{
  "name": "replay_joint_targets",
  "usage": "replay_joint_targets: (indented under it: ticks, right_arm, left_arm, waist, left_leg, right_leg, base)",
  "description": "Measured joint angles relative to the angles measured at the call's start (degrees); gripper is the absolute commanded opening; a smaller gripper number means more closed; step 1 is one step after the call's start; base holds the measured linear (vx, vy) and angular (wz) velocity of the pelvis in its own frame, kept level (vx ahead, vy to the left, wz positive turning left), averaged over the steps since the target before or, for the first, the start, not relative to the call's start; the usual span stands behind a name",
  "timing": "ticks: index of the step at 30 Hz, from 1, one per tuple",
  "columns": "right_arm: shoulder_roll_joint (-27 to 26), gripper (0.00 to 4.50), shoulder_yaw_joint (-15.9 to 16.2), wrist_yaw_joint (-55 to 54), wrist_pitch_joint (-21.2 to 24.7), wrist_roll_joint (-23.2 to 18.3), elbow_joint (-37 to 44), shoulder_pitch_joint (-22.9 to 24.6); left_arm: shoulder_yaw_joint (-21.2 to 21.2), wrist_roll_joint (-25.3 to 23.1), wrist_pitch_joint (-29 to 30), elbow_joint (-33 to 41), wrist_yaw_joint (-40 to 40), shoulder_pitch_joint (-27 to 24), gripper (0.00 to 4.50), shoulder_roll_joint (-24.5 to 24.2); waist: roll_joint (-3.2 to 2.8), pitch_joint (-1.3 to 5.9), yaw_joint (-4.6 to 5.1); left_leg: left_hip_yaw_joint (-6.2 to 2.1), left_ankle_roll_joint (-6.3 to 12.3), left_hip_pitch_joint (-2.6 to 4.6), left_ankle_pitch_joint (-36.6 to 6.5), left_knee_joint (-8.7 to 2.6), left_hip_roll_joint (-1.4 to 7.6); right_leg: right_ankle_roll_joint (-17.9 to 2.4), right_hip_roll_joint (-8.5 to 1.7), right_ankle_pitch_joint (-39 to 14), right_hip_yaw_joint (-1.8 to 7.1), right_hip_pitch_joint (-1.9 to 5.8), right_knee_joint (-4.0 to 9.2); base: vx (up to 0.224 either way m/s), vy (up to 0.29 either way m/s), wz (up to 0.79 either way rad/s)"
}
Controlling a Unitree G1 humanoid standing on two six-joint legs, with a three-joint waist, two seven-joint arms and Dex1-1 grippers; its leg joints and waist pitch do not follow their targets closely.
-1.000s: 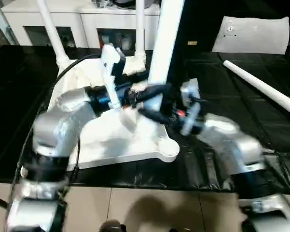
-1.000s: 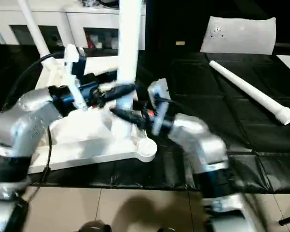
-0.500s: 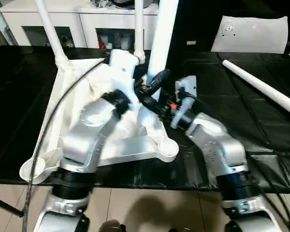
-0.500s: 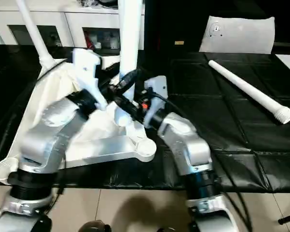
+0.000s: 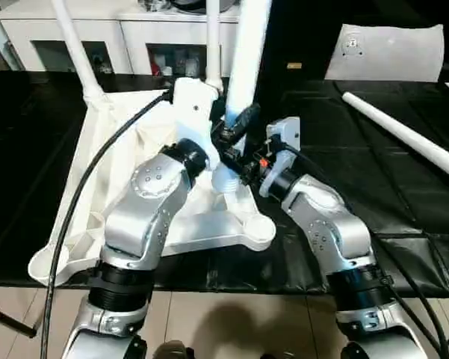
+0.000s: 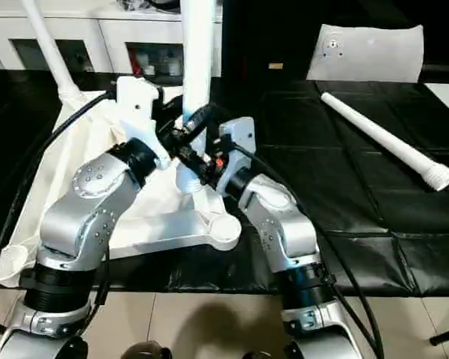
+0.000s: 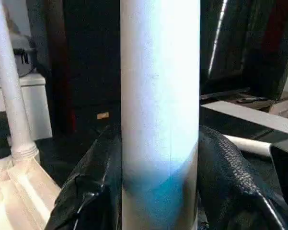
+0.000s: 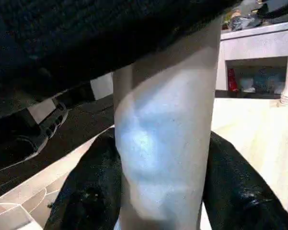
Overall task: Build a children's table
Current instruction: Pick table leg
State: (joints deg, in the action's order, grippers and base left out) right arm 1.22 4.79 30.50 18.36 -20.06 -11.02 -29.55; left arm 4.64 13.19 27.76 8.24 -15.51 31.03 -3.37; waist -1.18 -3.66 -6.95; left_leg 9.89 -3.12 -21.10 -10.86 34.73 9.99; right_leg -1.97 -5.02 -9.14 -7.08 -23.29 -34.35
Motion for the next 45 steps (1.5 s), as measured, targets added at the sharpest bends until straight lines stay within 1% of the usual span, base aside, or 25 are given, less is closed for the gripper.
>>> replay_joint_targets:
  ticks: [1, 2, 3, 6, 8, 9, 10, 13, 14, 16, 18, 21, 25, 28, 31, 35, 36, 37, 38, 40, 41, 42, 43, 44, 45]
  right_arm:
    - [0.02, 2.45, 0.05, 0.01, 0.0, 0.09, -0.31, -0.15]
    - [0.14, 2.45, 0.07, 0.18, 0.02, 0.12, -0.4, -0.23]
    - [0.61, 2.64, 0.06, 1.01, 0.08, -0.1, -0.34, -0.47]
    - [3.02, 2.75, -0.29, 3.83, 1.89, -1.63, 1.82, -0.62]
    - [4.18, 2.97, -1.3, 5.21, 3.45, -3.07, 2.79, -0.62]
    - [5.42, 2.97, -2.19, 6.39, 5.15, -4.62, 3.6, -0.62]
    - [6.3, 3.15, -2.51, 7.32, 6.33, -5.59, 4.21, -0.64]
    - [10.02, 3.23, -3.61, 10.87, 9.83, -8.13, 4.34, -1.42]
    - [11.11, 3.46, -4.25, 11.94, 10.32, -8.6, 4.27, -1.64]
    - [13.2, 3.57, -4.74, 14.15, 10.43, -8.95, 4.24, -1.91]
    - [14.66, 3.57, -4.57, 17.12, 11.23, -9.41, 4.21, -1.91]
    - [18.44, 3.57, -4.29, 23.2, 14.37, -11.86, 4.18, -2.25]
    - [20.4, 3.57, -4.13, 28.46, 17.74, -14.52, 4.21, -2.68]
    - [20.92, 3.57, -3.43, 31.18, 18.9, -15.79, 4.22, -2.78]
    - [21.34, 3.62, -1.75, 34.27, 19.0, -15.99, 4.22, -3.19]
    - [21.97, 3.64, -0.96, 37.22, 19.05, -16.35, 4.22, -4.36]
    - [21.98, 3.45, -0.77, 37.75, 19.14, -16.4, 4.22, -4.4]
    - [22.11, 3.45, -0.47, 38.71, 19.46, -16.51, 4.22, -4.4]
    - [22.13, 3.27, -0.1, 39.43, 19.84, -16.59, 4.22, -4.4]
    - [22.12, 3.23, 0.32, 40.44, 20.12, -16.69, 4.22, -4.4]
    - [22.12, 3.01, 0.34, 40.77, 20.12, -16.7, 4.22, -4.4]
    - [22.12, 3.01, 0.43, 40.94, 20.12, -16.7, 4.22, -4.41]
    - [22.12, 2.83, 0.56, 41.04, 20.12, -16.69, 4.21, -4.41]
    - [22.09, 2.83, 0.72, 41.11, 20.12, -16.68, 4.21, -4.41]
    - [22.07, 2.71, 0.9, 41.24, 20.11, -16.65, 4.19, -4.41]
  left_arm:
    - [-0.3, 0.42, 0.19, -0.23, 0.14, 0.04, 1.86, 0.04]
    - [-0.69, 0.84, 0.43, -0.69, 0.39, 0.31, 1.86, 0.06]
    - [-2.23, 1.19, 0.78, -2.09, 1.24, 1.05, 1.86, -0.14]
    - [-7.32, 2.45, 1.22, -5.09, 2.15, 2.37, 1.86, -1.27]
    - [-8.7, 3.17, 1.47, -5.59, 1.77, 2.94, 1.86, -2.15]
    - [-9.35, 3.94, 1.87, -5.99, 0.73, 3.45, 1.86, -2.85]
    - [-9.5, 4.78, 2.25, -6.18, -0.27, 3.71, 1.86, -3.15]
    - [-10.25, 9.15, 4.19, -7.01, -4.47, 4.31, 1.86, -3.44]
    - [-10.57, 10.53, 4.98, -7.06, -5.73, 4.51, 1.86, -3.52]
    - [-11.07, 13.27, 6.03, -7.04, -8.24, 4.75, 1.86, -3.98]
    - [-11.59, 15.94, 7.61, -7.26, -11.02, 5.27, 1.86, -4.12]
    - [-12.22, 21.55, 10.21, -7.78, -17.74, 6.9, 1.86, -5.13]
    - [-12.05, 25.23, 12.22, -7.9, -25.33, 8.03, 1.86, -8.05]
    - [-10.78, 26.15, 13.44, -7.99, -29.39, 8.01, 1.86, -9.67]
    - [-9.32, 27.6, 14.59, -8.07, -33.97, 8.05, 1.86, -11.29]
    - [-7.84, 28.34, 15.75, -8.56, -37.81, 9.01, 1.86, -12.15]
    - [-7.61, 28.42, 15.84, -8.64, -38.2, 9.46, 1.86, -12.27]
    - [-7.3, 28.55, 15.87, -8.84, -39.0, 9.79, 1.86, -12.47]
    - [-6.88, 28.65, 15.87, -9.03, -39.62, 10.02, 1.86, -12.66]
    - [-6.17, 28.65, 15.88, -9.31, -40.44, 10.1, 1.86, -12.66]
    - [-5.92, 28.65, 15.87, -9.36, -40.61, 10.1, 1.86, -12.65]
    - [-5.85, 28.65, 15.87, -9.43, -40.76, 10.11, 1.86, -12.63]
    - [-5.85, 28.65, 15.87, -9.47, -40.94, 10.11, 1.86, -12.63]
    - [-5.85, 28.66, 15.87, -9.48, -41.16, 10.11, 1.86, -12.63]
    - [-5.83, 28.68, 15.87, -9.48, -41.48, 10.11, 1.86, -12.63]
  waist:
    - [0.0, 0.0, 0.14]
    - [0.01, -0.01, 0.26]
    - [0.01, -0.01, 0.41]
    - [0.01, -0.01, 0.64]
    - [0.02, -0.01, 0.51]
    - [0.02, -0.01, 0.46]
    - [0.02, 0.0, 0.33]
    - [0.02, 0.0, -0.2]
    - [0.02, 0.0, -0.28]
    - [0.03, 0.0, -0.35]
    - [0.03, 0.0, -0.38]
    - [0.05, -0.01, -0.62]
    - [0.09, -0.01, -0.64]
    - [0.13, -0.03, -0.93]
    - [0.27, -0.06, -1.16]
    - [0.43, 0.01, -1.36]
    - [0.52, 0.06, -1.39]
    - [0.55, 0.07, -1.39]
    - [0.59, 0.08, -1.36]
    - [0.6, 0.09, -1.32]
    - [0.61, 0.09, -1.32]
    - [0.62, 0.09, -1.32]
    - [0.62, 0.09, -1.32]
    - [0.62, 0.09, -1.32]
    - [0.62, 0.09, -1.33]
  left_leg:
    - [0.0, 0.0, 0.0, 0.0, 0.0, 0.0]
    - [0.0, 0.0, -0.01, 0.0, 0.01, 0.0]
    - [0.0, 0.0, -0.01, 0.0, 0.01, 0.0]
    - [-0.01, 0.0, -0.01, 0.0, 0.01, 0.0]
    - [-0.02, 0.02, -0.02, -0.01, -0.01, 0.0]
    - [-0.02, 0.04, -0.03, -0.02, -0.02, 0.0]
    - [-0.02, 0.06, -0.04, -0.03, -0.02, -0.01]
    - [-0.01, 0.1, -0.12, -0.05, 0.04, -0.03]
    - [0.0, 0.11, -0.13, -0.06, 0.05, -0.03]
    - [0.01, 0.13, -0.11, -0.07, 0.06, -0.03]
    - [0.01, 0.13, -0.1, -0.06, 0.05, -0.03]
    - [0.01, 0.16, -0.09, -0.05, 0.06, -0.03]
    - [0.01, 0.44, -0.05, 0.13, 0.04, -0.02]
    - [0.02, 0.47, -0.05, 0.16, 0.06, -0.02]
    - [0.02, 0.44, -0.05, 0.15, 0.06, -0.02]
    - [0.02, 0.42, -0.05, 0.14, 0.07, -0.02]
    - [0.02, 0.42, -0.05, 0.14, 0.07, -0.02]
    - [0.02, 0.41, -0.06, 0.14, 0.07, -0.02]
    - [0.02, 0.42, -0.05, 0.14, 0.07, -0.02]
    - [0.03, 0.41, -0.06, 0.13, 0.08, -0.02]
    - [0.03, 0.4, -0.05, 0.13, 0.08, -0.02]
    - [0.03, 0.4, -0.05, 0.13, 0.07, -0.02]
    - [0.03, 0.4, -0.04, 0.13, 0.07, -0.02]
    - [0.02, 0.4, -0.04, 0.13, 0.07, -0.02]
    - [0.02, 0.4, -0.04, 0.14, 0.07, -0.02]
  right_leg:
    - [0.0, 0.0, 0.0, 0.0, 0.0, 0.0]
    - [0.0, 0.0, 0.0, 0.0, 0.0, 0.0]
    - [0.01, 0.0, 0.01, 0.0, 0.0, 0.0]
    - [0.03, 0.01, 0.02, 0.0, 0.0, 0.0]
    - [0.05, 0.01, 0.01, -0.01, 0.0, 0.03]
    - [0.05, 0.01, 0.01, -0.01, 0.0, 0.05]
    - [0.04, 0.01, 0.01, -0.01, 0.0, 0.08]
    - [0.0, -0.01, 0.04, -0.01, 0.0, 0.15]
    - [-0.01, -0.02, 0.06, -0.01, 0.0, 0.17]
    - [-0.01, -0.03, 0.06, -0.01, 0.0, 0.16]
    - [-0.01, -0.02, 0.06, -0.01, 0.0, 0.13]
    - [-0.01, -0.02, 0.06, -0.01, 0.0, 0.13]
    - [-0.01, -0.02, 0.06, -0.01, 0.0, 0.08]
    - [-0.01, -0.02, 0.06, -0.01, 0.0, 0.07]
    - [-0.01, -0.02, 0.06, -0.01, 0.0, 0.05]
    - [-0.01, -0.03, 0.06, -0.01, 0.0, 0.02]
    - [-0.01, -0.03, 0.06, -0.01, 0.0, 0.02]
    - [-0.01, -0.03, 0.06, -0.01, 0.0, 0.02]
    - [-0.01, -0.04, 0.06, -0.01, 0.0, 0.02]
    - [-0.01, -0.04, 0.06, -0.01, 0.0, 0.02]
    - [-0.01, -0.04, 0.06, -0.01, 0.0, 0.02]
    - [-0.01, -0.04, 0.06, -0.02, 0.0, 0.0]
    - [-0.01, -0.04, 0.06, -0.01, 0.0, 0.0]
    - [-0.01, -0.04, 0.06, -0.01, 0.0, -0.01]
    - [-0.01, -0.04, 0.06, -0.01, 0.0, -0.01]
  base:
    - [0.0, 0.0, 0.0]
    - [0.0, 0.0, 0.0]
    - [0.0, 0.0, 0.0]
    - [0.0, 0.0, 0.0]
    - [0.0, 0.0, 0.0]
    - [0.0, 0.0, 0.0]
    - [0.0, 0.0, 0.0]
    - [0.0, 0.0, 0.0]
    - [0.0, 0.0, 0.0]
    - [0.0, 0.0, 0.0]
    - [0.0, 0.0, 0.0]
    - [0.0, 0.0, 0.0]
    - [0.0, 0.0, 0.0]
    - [0.0, 0.0, 0.0]
    - [0.0, 0.0, 0.0]
    - [0.0, 0.0, 0.0]
    - [0.0, 0.0, 0.0]
    - [0.0, 0.0, 0.0]
    - [0.0, 0.0, 0.0]
    - [0.0, 0.0, 0.0]
    - [0.0, 0.0, 0.0]
    - [0.0, 0.0, 0.0]
    - [0.0, 0.0, 0.0]
    - [0.0, 0.0, 0.0]
    - [0.0, 0.0, 0.0]
